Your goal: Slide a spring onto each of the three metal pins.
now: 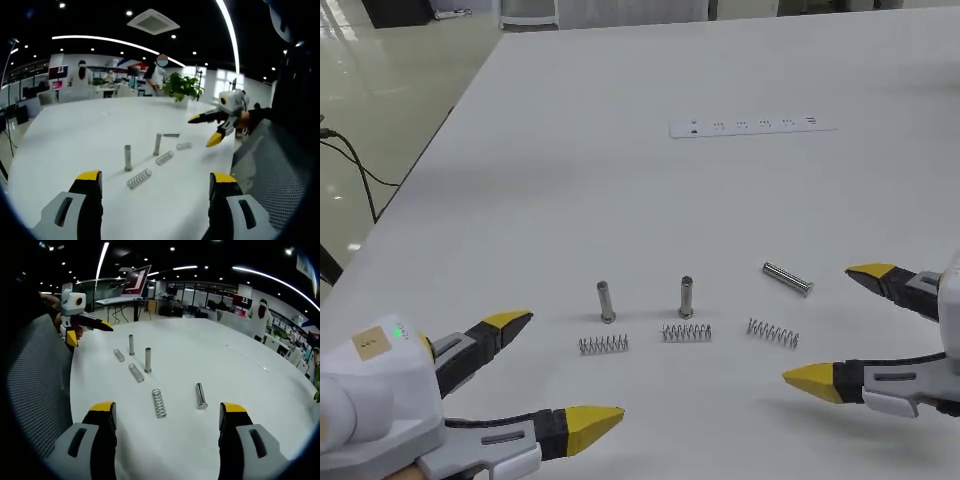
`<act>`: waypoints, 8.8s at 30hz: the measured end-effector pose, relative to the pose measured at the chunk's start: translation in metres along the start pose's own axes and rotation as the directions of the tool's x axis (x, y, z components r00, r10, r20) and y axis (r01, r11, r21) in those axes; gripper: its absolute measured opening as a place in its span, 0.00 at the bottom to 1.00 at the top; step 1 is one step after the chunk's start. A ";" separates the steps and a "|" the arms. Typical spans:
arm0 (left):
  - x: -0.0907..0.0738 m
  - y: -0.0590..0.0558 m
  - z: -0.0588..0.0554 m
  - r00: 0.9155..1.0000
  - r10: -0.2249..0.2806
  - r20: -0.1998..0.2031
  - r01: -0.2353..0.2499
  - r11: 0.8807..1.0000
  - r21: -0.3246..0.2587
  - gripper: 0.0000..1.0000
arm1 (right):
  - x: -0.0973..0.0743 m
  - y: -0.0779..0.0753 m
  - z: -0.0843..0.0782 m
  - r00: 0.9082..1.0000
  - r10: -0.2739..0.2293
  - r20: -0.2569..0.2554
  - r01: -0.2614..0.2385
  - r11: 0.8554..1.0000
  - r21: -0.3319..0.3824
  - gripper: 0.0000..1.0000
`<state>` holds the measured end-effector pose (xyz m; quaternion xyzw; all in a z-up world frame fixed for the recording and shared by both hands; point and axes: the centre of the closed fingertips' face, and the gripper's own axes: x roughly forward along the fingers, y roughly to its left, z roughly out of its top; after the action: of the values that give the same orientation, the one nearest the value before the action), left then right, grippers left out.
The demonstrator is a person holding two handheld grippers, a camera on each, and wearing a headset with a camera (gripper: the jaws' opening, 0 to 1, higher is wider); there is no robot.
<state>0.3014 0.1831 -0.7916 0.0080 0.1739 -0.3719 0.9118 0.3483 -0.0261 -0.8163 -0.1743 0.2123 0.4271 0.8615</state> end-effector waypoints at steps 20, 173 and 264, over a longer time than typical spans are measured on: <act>0.000 0.002 -0.002 1.000 -0.003 -0.001 0.003 1.000 -0.004 0.85 | 0.000 0.002 0.000 1.000 0.000 -0.003 0.000 1.000 0.003 0.84; 0.002 -0.006 -0.005 0.999 -0.044 -0.020 0.044 0.999 0.002 0.78 | 0.051 -0.041 0.018 0.924 0.013 -0.381 0.022 0.996 0.086 0.05; 0.000 -0.005 -0.007 0.999 -0.037 -0.030 0.038 0.999 0.009 0.77 | 0.030 -0.010 0.002 0.948 0.082 -0.307 -0.052 0.993 0.102 0.12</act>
<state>0.2963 0.1806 -0.7972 0.0146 0.1858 -0.3897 0.9019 0.3733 -0.0114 -0.8287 -0.1917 0.3707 0.4131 0.8094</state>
